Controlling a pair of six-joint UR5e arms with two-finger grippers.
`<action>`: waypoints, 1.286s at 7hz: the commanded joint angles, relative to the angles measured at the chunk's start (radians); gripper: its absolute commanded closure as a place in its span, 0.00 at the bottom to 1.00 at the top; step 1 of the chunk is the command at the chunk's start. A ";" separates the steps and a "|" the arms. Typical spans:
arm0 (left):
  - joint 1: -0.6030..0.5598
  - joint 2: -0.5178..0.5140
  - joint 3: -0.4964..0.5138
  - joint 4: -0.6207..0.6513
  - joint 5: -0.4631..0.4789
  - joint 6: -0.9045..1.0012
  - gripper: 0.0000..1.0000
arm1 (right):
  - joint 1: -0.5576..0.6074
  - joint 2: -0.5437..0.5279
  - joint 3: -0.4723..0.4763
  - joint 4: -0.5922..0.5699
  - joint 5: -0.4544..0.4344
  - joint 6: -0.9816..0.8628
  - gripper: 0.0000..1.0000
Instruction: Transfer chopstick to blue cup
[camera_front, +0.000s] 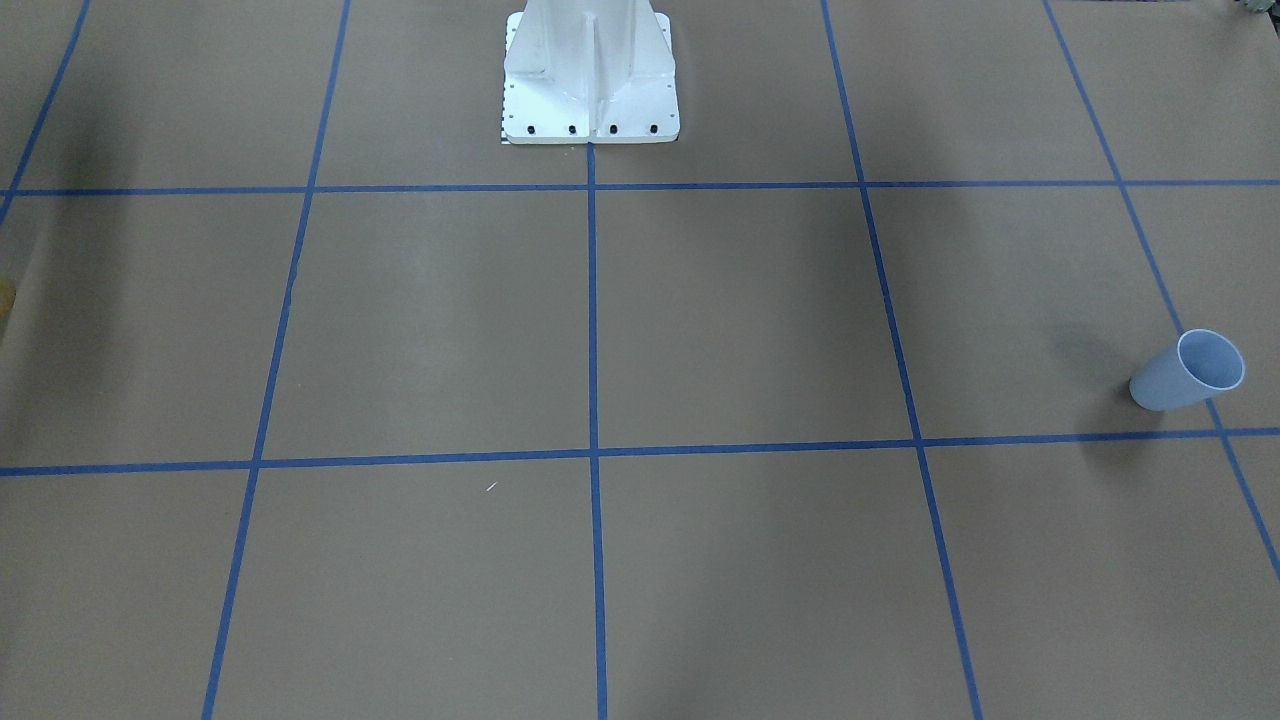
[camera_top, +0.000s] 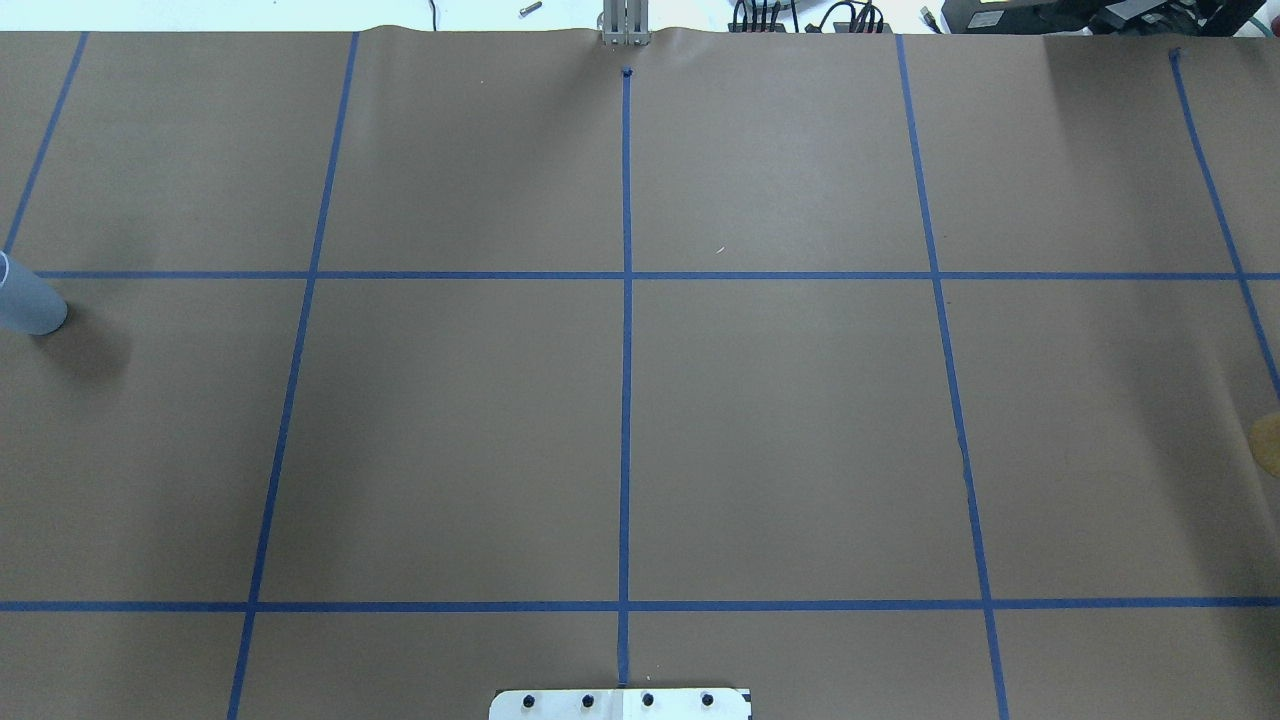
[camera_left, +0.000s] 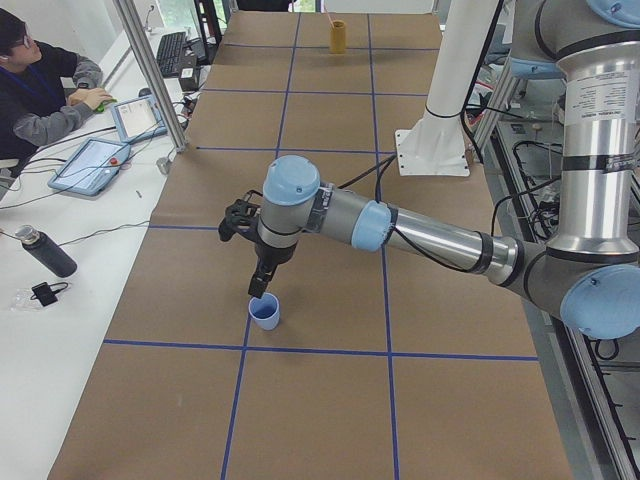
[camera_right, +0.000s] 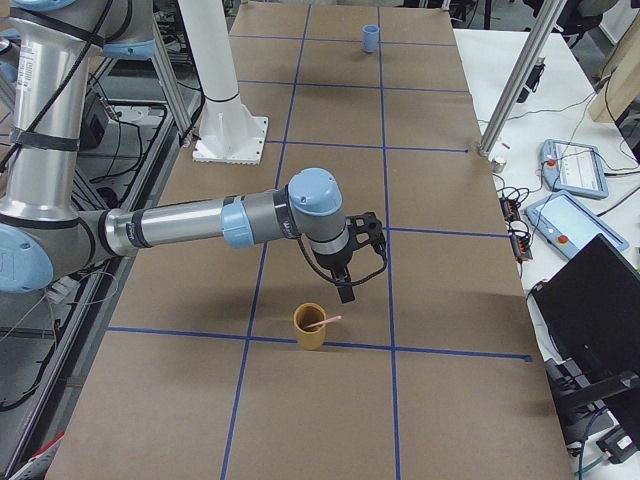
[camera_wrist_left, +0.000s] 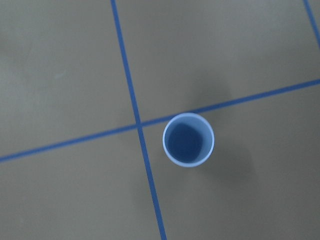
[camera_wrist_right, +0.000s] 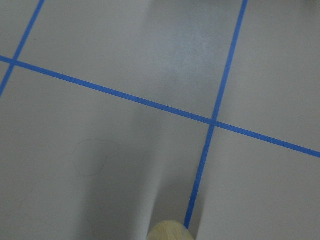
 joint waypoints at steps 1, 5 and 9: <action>-0.004 -0.039 0.038 -0.045 -0.004 0.000 0.01 | 0.043 -0.041 -0.035 0.136 0.069 -0.015 0.00; 0.004 -0.037 0.102 -0.177 -0.006 -0.019 0.02 | -0.072 0.015 0.011 0.274 0.059 0.515 0.00; 0.066 -0.063 0.413 -0.431 -0.001 -0.054 0.02 | -0.286 0.083 0.017 0.275 -0.124 0.739 0.00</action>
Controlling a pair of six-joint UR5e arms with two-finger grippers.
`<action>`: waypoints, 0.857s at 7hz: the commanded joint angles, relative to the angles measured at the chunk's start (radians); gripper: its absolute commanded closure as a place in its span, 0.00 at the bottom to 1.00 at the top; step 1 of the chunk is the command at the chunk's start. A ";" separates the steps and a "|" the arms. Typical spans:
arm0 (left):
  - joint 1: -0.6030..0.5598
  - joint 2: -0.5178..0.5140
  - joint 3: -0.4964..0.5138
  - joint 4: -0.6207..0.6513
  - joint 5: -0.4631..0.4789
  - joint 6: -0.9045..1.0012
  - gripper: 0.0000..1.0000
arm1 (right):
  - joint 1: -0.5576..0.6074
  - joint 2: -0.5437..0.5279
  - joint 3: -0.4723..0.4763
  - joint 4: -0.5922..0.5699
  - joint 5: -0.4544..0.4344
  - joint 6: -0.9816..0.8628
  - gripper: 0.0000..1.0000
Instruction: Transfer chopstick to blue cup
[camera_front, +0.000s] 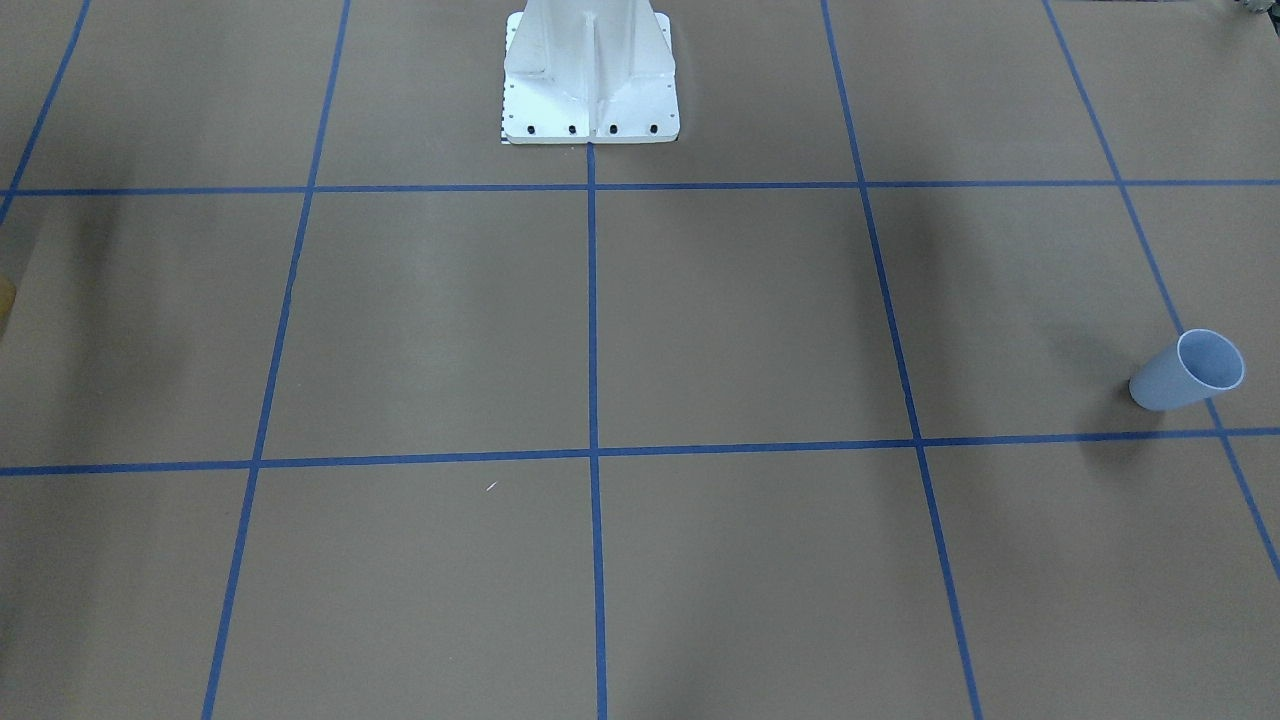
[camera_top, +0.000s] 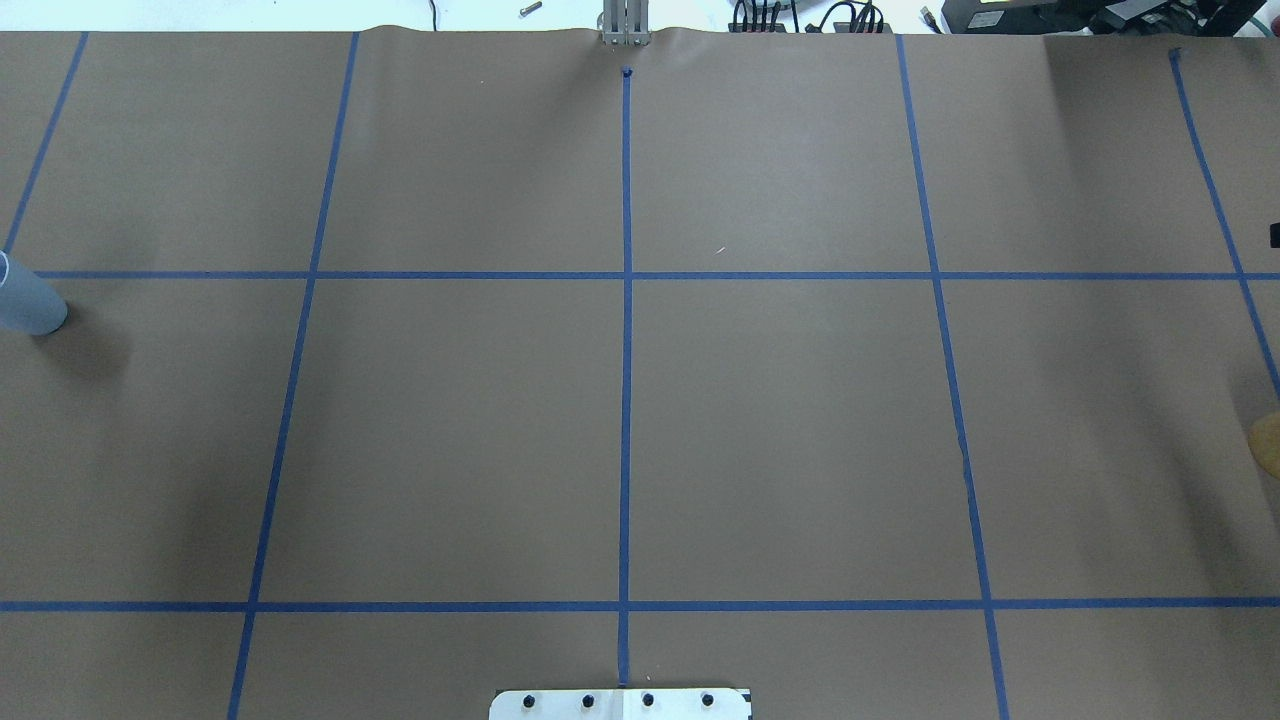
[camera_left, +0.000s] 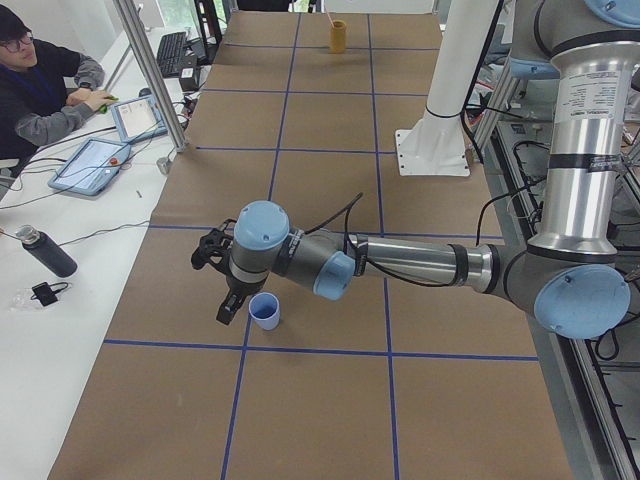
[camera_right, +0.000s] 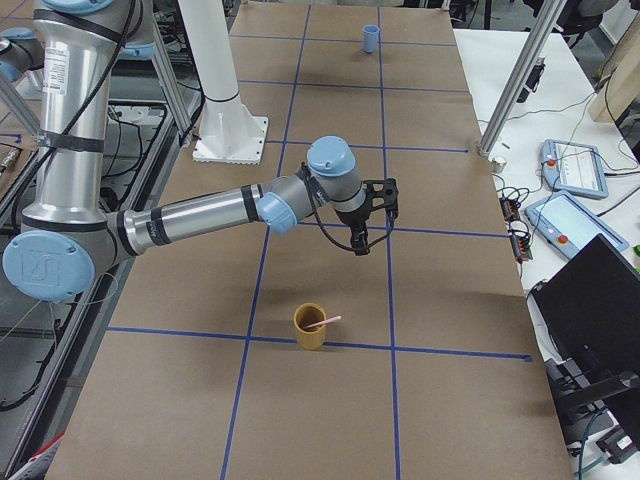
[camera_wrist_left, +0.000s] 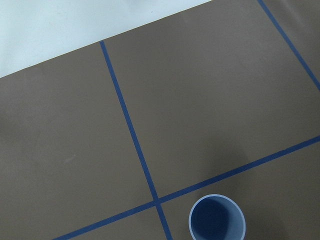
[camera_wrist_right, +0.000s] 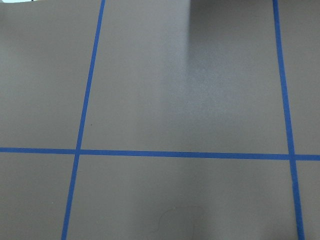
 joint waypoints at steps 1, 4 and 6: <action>0.083 -0.023 0.155 -0.164 0.002 -0.111 0.02 | -0.039 0.005 -0.001 0.000 -0.026 0.021 0.00; 0.206 -0.025 0.201 -0.261 0.072 -0.271 0.02 | -0.039 0.002 -0.001 0.002 -0.026 0.021 0.00; 0.254 -0.023 0.230 -0.301 0.075 -0.316 0.03 | -0.039 0.000 -0.001 0.002 -0.026 0.021 0.00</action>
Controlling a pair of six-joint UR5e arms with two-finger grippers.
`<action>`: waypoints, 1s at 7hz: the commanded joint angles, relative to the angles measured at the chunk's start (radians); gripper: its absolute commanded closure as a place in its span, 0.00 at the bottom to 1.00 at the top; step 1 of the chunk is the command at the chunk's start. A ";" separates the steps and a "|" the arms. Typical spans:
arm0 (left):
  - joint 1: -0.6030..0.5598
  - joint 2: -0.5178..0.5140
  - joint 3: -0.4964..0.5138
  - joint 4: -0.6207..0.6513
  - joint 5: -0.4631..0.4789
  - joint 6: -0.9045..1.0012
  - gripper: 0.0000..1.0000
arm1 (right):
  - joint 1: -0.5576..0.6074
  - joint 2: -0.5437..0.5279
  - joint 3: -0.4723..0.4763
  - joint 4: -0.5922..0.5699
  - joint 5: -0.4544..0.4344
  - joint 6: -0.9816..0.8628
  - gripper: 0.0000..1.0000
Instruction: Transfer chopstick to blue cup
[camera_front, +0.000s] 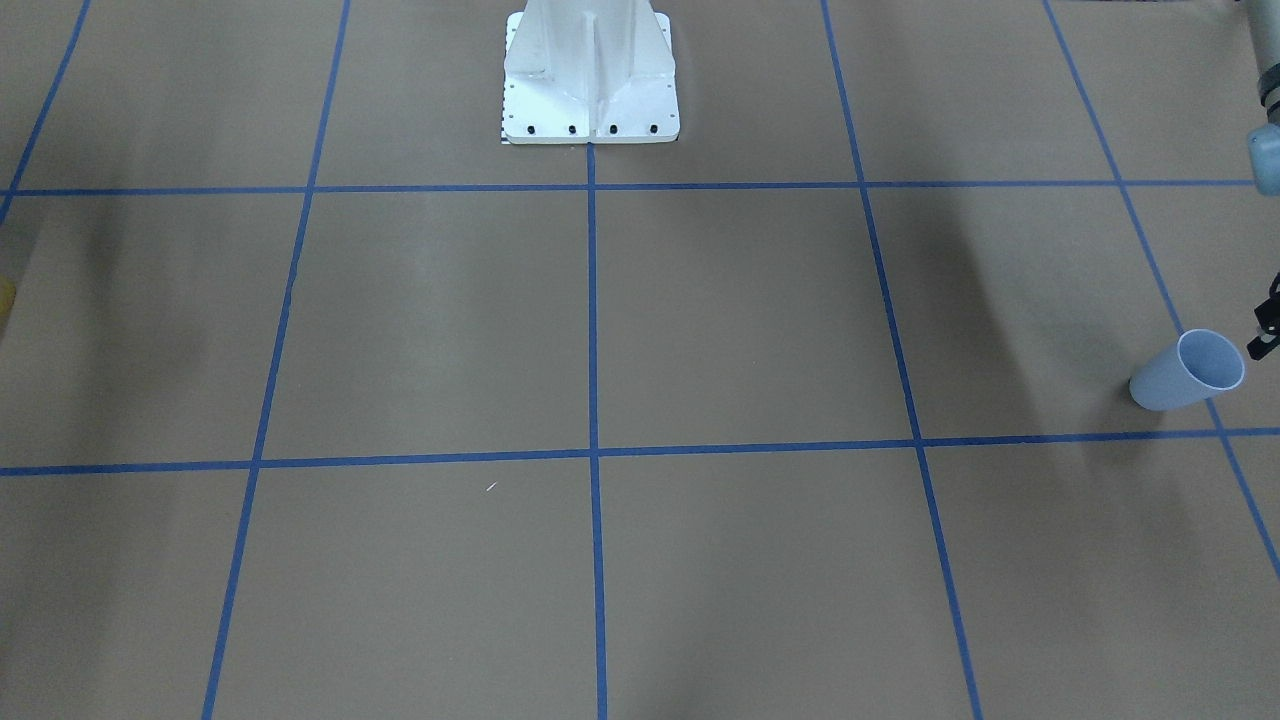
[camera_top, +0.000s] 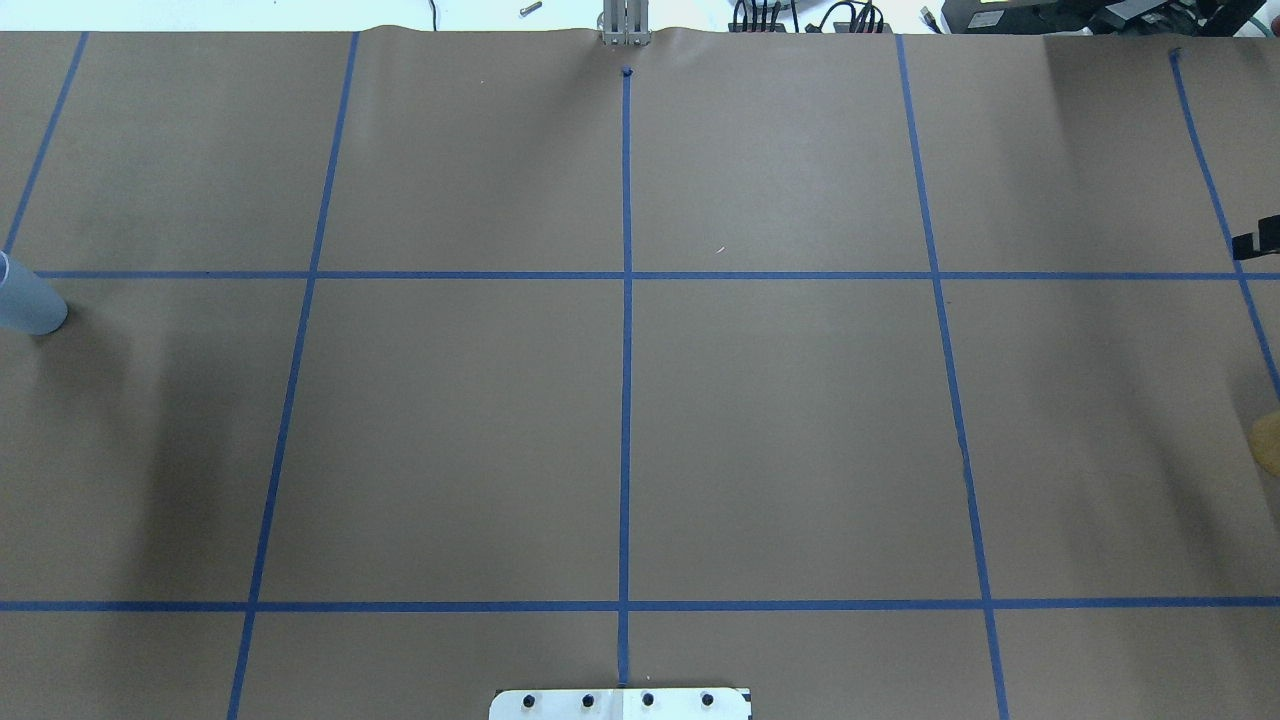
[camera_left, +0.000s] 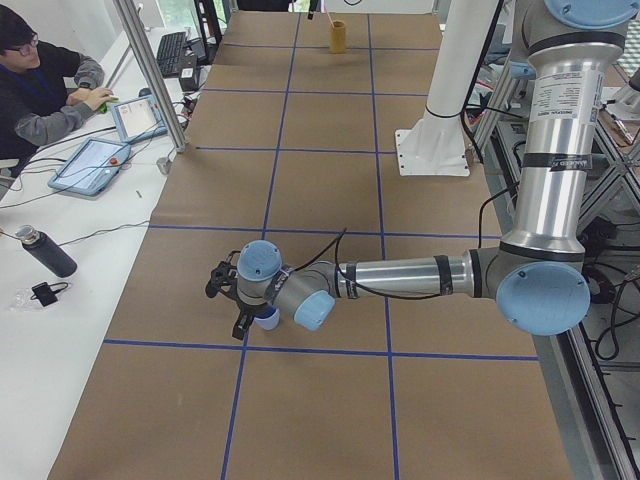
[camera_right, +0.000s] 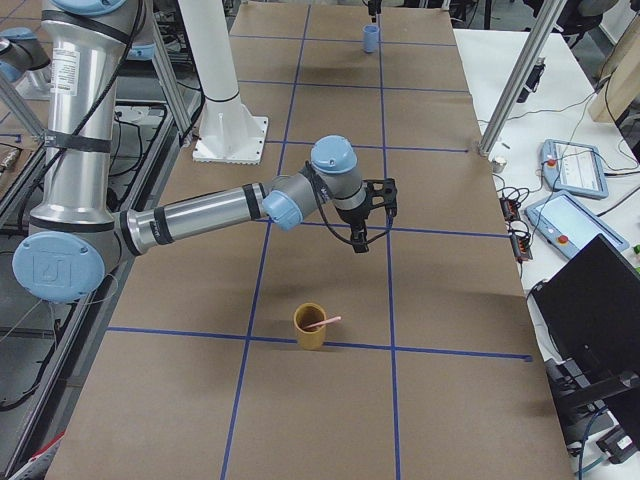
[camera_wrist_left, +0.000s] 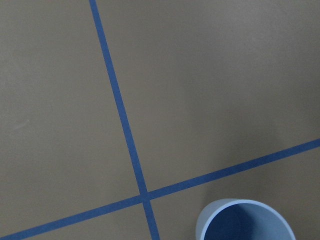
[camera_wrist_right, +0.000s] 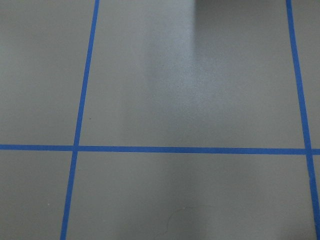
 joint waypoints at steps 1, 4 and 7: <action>0.034 0.000 0.051 -0.076 0.021 -0.023 0.15 | 0.000 -0.002 -0.002 0.002 0.000 -0.001 0.00; 0.063 0.000 0.079 -0.124 0.021 -0.020 1.00 | 0.000 -0.001 -0.002 0.000 0.000 0.000 0.00; 0.063 -0.003 0.018 -0.116 -0.008 -0.026 1.00 | 0.000 0.004 -0.003 0.000 0.000 0.000 0.00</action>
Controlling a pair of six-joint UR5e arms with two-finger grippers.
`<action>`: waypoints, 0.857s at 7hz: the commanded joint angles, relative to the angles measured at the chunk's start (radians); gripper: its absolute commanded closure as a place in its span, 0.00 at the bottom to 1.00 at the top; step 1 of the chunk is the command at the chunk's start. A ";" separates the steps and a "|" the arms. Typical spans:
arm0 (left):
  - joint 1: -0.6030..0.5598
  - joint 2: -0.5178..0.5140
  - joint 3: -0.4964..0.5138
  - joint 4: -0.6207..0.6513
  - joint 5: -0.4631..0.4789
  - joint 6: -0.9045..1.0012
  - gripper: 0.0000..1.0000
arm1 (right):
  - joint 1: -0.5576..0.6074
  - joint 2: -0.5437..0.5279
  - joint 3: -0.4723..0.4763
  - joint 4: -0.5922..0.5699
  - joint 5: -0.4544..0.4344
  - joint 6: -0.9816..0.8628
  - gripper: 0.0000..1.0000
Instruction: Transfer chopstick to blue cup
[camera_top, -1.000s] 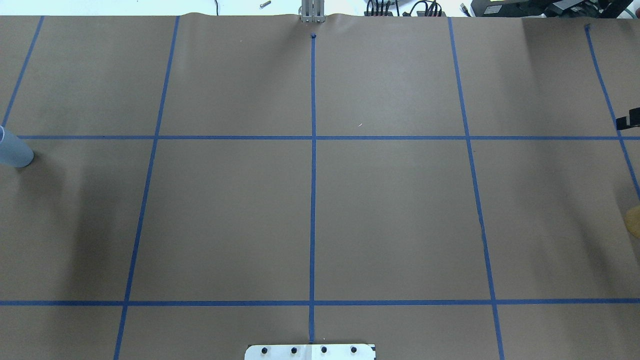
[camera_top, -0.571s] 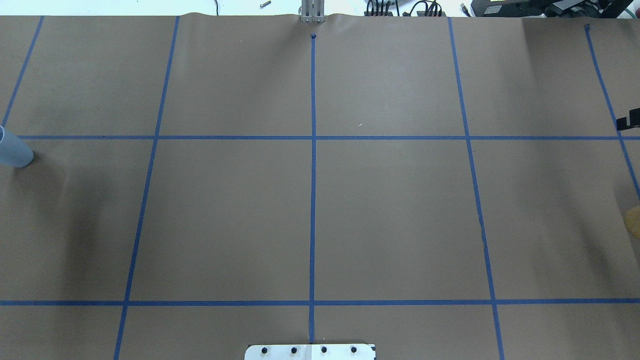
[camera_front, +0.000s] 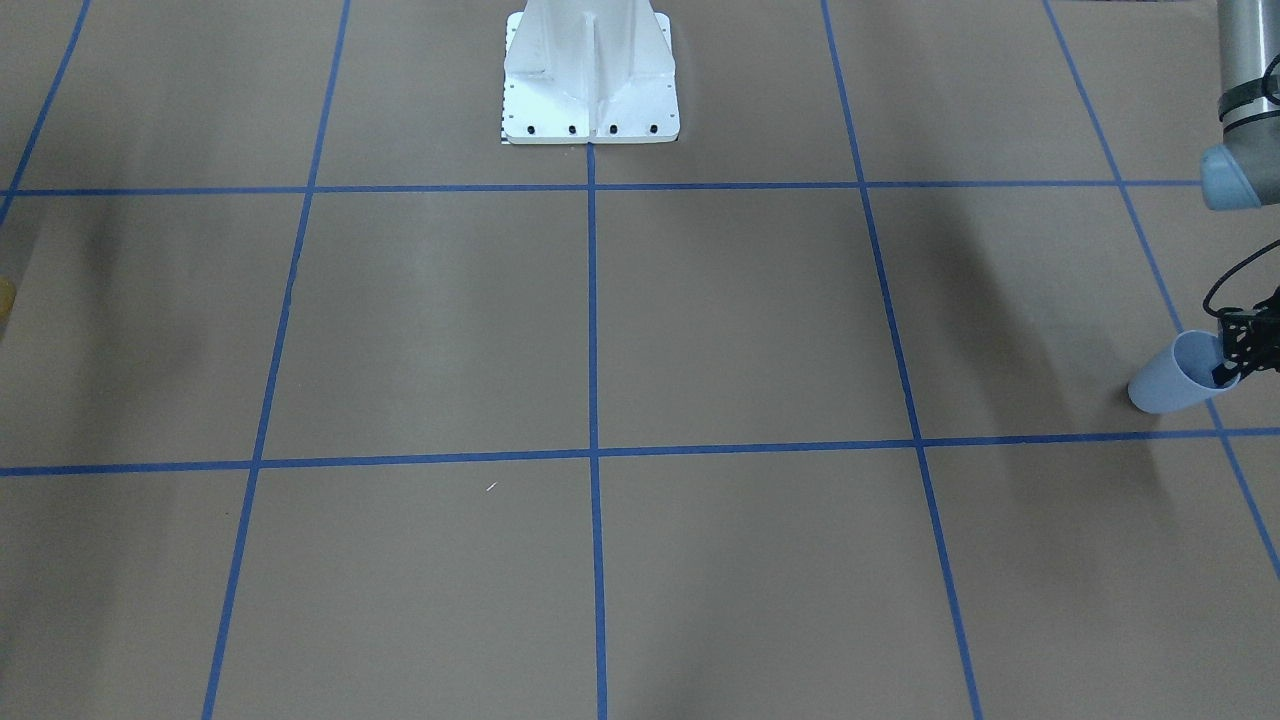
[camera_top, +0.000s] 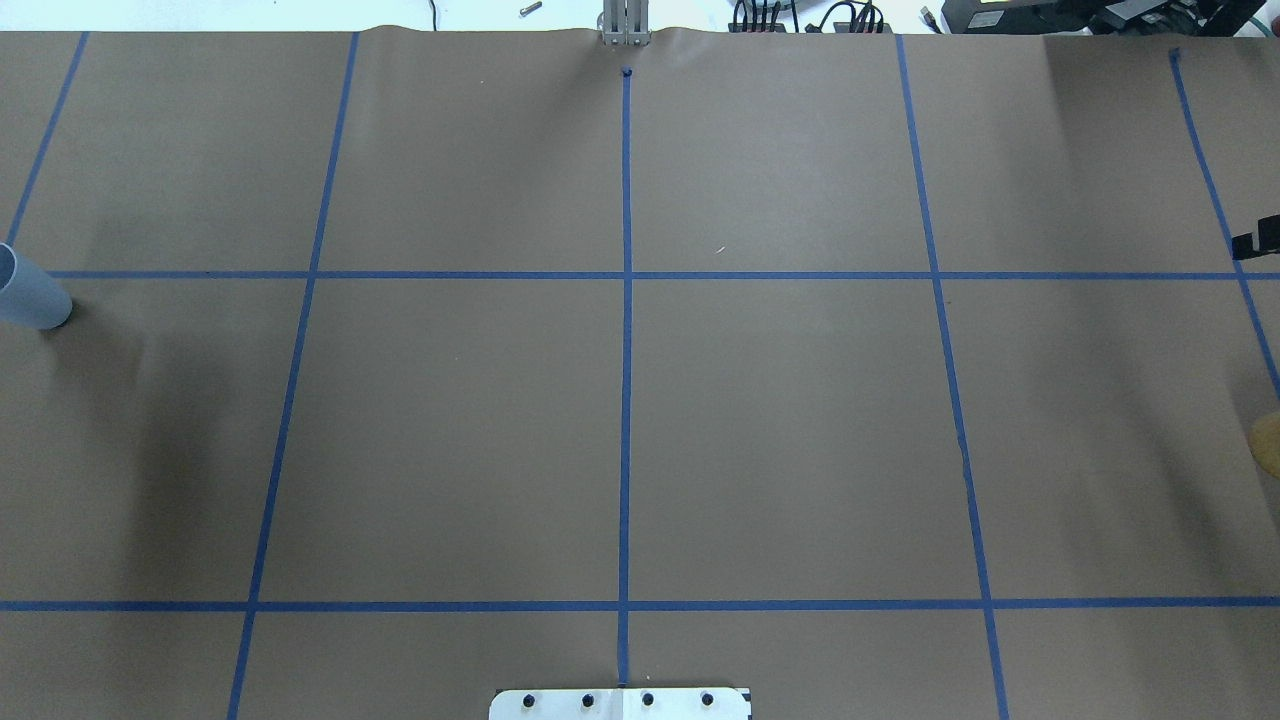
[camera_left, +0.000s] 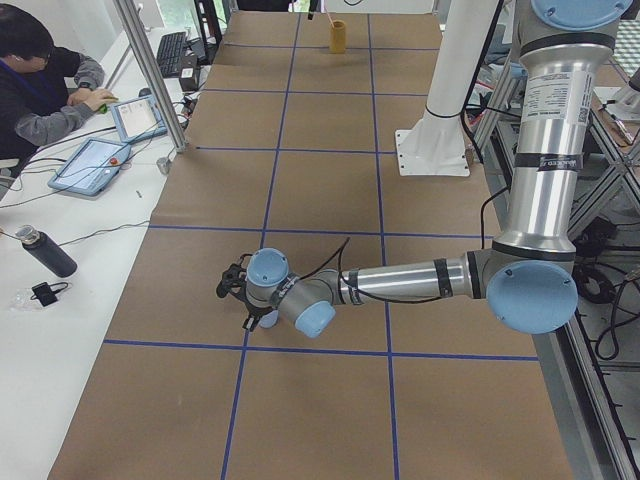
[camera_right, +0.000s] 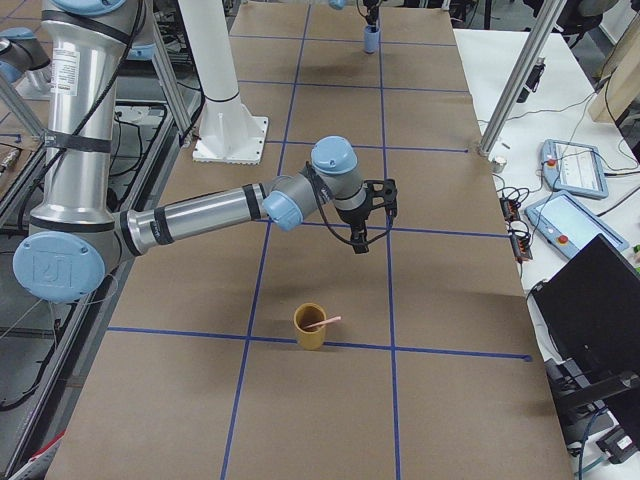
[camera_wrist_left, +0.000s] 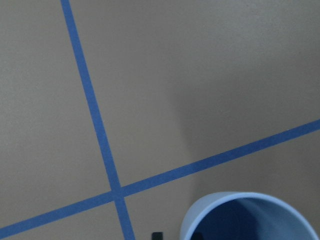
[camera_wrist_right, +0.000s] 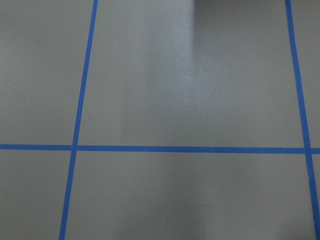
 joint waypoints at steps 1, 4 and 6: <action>0.001 -0.008 -0.055 0.021 -0.078 -0.022 1.00 | 0.000 0.003 -0.002 0.000 0.000 -0.001 0.00; 0.107 -0.063 -0.277 0.158 -0.020 -0.308 1.00 | 0.000 0.003 -0.005 0.000 -0.003 0.000 0.00; 0.262 -0.175 -0.397 0.328 0.076 -0.503 1.00 | 0.000 0.002 -0.006 0.000 -0.003 0.000 0.00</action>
